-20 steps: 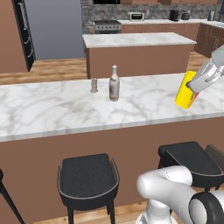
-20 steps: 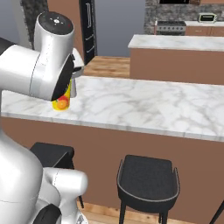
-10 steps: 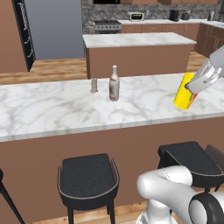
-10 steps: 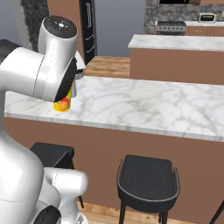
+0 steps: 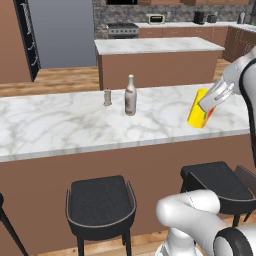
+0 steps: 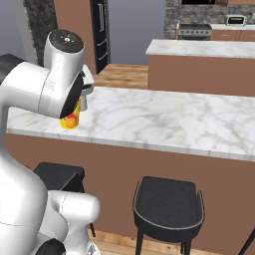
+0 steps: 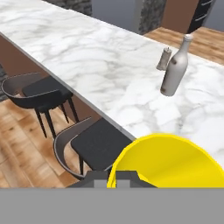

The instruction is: Open the cabinet directly in front. Then move the liquor and the cup to the dining counter with the candle on it.

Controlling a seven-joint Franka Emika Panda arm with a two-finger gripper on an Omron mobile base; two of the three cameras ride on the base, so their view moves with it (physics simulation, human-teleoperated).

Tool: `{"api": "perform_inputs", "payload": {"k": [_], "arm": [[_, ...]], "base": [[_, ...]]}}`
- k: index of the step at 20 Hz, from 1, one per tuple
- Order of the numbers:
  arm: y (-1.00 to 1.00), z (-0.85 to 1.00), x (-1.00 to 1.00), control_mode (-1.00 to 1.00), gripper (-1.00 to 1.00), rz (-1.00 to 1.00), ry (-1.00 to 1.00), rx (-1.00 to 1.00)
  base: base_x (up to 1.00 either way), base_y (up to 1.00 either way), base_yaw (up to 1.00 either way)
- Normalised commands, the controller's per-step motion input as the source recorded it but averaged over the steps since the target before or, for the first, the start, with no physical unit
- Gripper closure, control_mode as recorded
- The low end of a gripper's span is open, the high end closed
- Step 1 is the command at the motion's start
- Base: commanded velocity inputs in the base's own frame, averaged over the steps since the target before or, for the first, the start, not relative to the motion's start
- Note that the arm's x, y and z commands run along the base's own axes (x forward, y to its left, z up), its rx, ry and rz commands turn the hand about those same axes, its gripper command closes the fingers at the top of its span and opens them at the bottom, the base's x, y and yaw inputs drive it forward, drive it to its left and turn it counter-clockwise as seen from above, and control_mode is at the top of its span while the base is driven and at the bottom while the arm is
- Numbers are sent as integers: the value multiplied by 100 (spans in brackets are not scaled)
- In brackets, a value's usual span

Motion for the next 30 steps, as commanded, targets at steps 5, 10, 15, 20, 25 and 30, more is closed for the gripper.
{"api": "perform_inputs", "payload": {"k": [5, 10, 15, 20, 25, 30], "arm": [[18, -7, 36, -100, 100, -5, 2, -4], [0, -9, 41, -100, 100, -2, 0, -7], [0, -14, 45, -100, 100, 0, 0, -8], [0, -11, 37, -100, 100, 0, 1, -1], [0, -15, 28, -100, 100, 0, 0, 0], [0, -20, 19, -100, 100, 0, 0, 0]], "base": [[0, 0, 0], [0, 0, 0], [0, 0, 0], [0, 0, 0], [0, 0, 0], [0, 0, 0]]}}
